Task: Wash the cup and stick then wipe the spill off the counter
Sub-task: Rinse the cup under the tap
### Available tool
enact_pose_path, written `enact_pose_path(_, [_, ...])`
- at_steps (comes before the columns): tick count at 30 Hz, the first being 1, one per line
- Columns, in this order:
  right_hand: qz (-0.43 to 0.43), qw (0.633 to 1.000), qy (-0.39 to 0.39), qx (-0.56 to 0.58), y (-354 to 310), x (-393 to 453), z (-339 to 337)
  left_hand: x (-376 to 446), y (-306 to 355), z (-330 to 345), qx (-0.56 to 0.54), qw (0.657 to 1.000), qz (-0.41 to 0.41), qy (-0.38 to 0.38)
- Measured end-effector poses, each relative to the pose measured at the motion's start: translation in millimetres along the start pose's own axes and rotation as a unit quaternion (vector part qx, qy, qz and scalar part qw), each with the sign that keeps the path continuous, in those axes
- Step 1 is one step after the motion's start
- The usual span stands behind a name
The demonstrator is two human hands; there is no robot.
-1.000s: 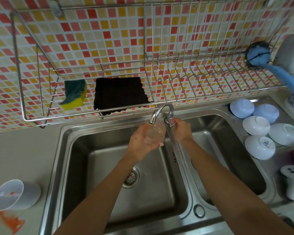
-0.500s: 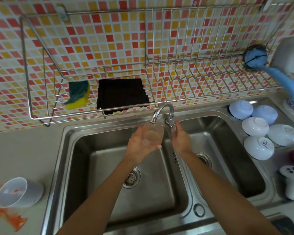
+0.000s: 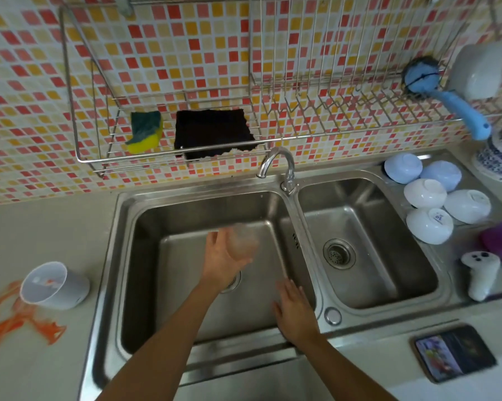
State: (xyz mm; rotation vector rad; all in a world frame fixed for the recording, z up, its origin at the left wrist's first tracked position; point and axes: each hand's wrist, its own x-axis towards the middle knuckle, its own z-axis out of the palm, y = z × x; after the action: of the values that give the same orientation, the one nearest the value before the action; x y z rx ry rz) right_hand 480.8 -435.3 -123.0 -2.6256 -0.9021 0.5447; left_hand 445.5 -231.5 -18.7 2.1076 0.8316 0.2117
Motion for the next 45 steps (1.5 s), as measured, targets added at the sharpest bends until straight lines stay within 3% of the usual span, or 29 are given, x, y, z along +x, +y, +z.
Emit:
enact_pose_path(3, [-0.015, 0.999, -0.023, -0.031, -8, -6, 1, -21, -26, 5, 0.020, 0.999, -0.037, -0.018])
enact_pose_path(7, [-0.008, 0.996, -0.050, -0.069, -13, -6, 0, -45, -58, 7, 0.170, 0.983, -0.041, -0.047])
enact_pose_path(15, [0.006, 0.996, -0.067, -0.065, -14, -6, 0, -69, -87, 2, 0.407, 0.910, 0.077, -0.023])
enact_pose_path(20, [0.007, 0.996, -0.060, -0.062, -15, -7, -1, -69, -90, -3, 0.480, 0.864, 0.154, 0.015])
enact_pose_path(24, [0.003, 0.997, -0.052, -0.064, -15, -6, 1, -65, -93, -13, 0.498, 0.847, 0.184, 0.029])
enact_pose_path(27, [0.002, 0.997, -0.055, -0.062, -14, -7, 1, -63, -91, -24, 0.464, 0.869, 0.165, 0.049])
enact_pose_path(30, [0.004, 0.998, -0.062, -0.032, -19, -5, -3, -55, -90, -42, 0.344, 0.929, 0.108, 0.087])
enact_pose_path(34, [-0.012, 0.997, 0.030, 0.076, -49, 6, -34, -44, -86, -76, 0.186, 0.970, 0.090, 0.131])
enact_pose_path(40, [-0.116, 0.949, 0.223, 0.190, -135, 33, -131, -39, -64, -126, 0.036, 0.983, 0.107, 0.147])
enact_pose_path(45, [-0.238, 0.886, 0.326, 0.227, -232, 58, -212, -26, -45, -160, 0.005, 0.975, 0.143, 0.168])
